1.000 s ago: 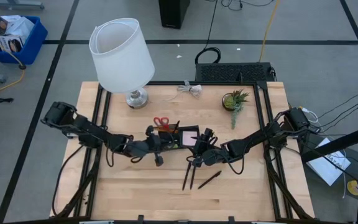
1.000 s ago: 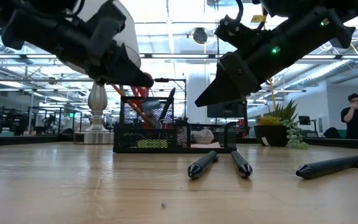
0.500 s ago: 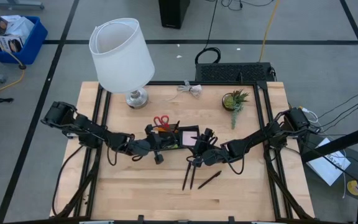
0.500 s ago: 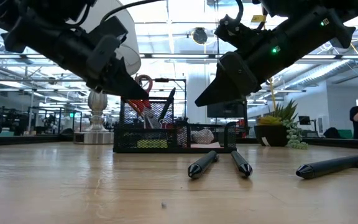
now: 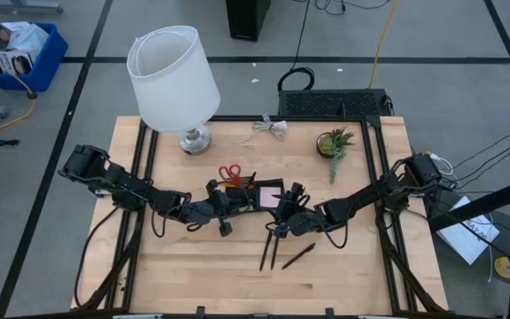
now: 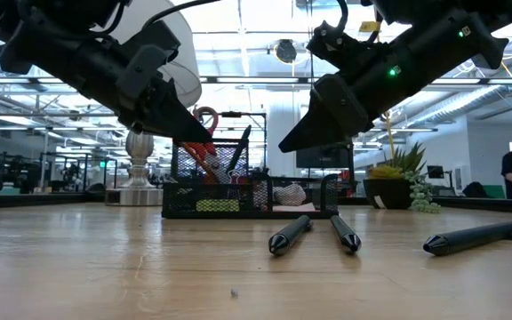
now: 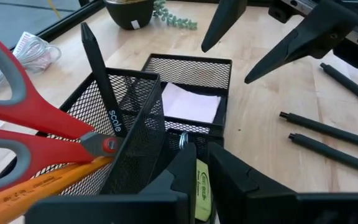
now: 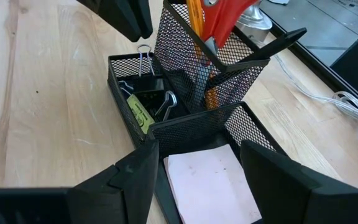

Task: Pick and place office supplies into organizer
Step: Put the black pen into the black desk organizer

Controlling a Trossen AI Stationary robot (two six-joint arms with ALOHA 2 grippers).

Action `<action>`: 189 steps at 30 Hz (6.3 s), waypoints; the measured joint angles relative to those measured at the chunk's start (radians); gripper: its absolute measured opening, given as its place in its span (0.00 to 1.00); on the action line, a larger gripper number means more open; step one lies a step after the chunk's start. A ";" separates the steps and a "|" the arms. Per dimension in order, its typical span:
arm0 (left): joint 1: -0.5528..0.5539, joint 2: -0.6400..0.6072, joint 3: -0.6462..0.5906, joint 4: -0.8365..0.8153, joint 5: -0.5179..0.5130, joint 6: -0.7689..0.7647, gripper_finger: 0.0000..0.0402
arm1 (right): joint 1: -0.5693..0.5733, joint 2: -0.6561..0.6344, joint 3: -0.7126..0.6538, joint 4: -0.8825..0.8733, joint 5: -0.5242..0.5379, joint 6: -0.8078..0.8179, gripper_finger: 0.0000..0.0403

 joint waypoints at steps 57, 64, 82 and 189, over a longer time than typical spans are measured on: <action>-0.030 0.001 0.000 0.384 0.143 -0.123 0.12 | 0.373 -0.439 -0.732 0.341 -0.444 0.194 0.55; -0.032 0.001 0.000 0.388 0.143 -0.110 0.12 | 0.372 -0.412 -0.741 0.396 -0.412 0.130 0.55; -0.044 0.001 0.000 0.384 0.143 -0.128 0.12 | 0.346 -0.120 -0.703 0.629 -0.388 0.126 0.55; -0.043 0.000 0.017 0.319 0.318 -0.373 0.22 | 0.346 0.103 -0.679 1.148 -0.174 -0.107 0.08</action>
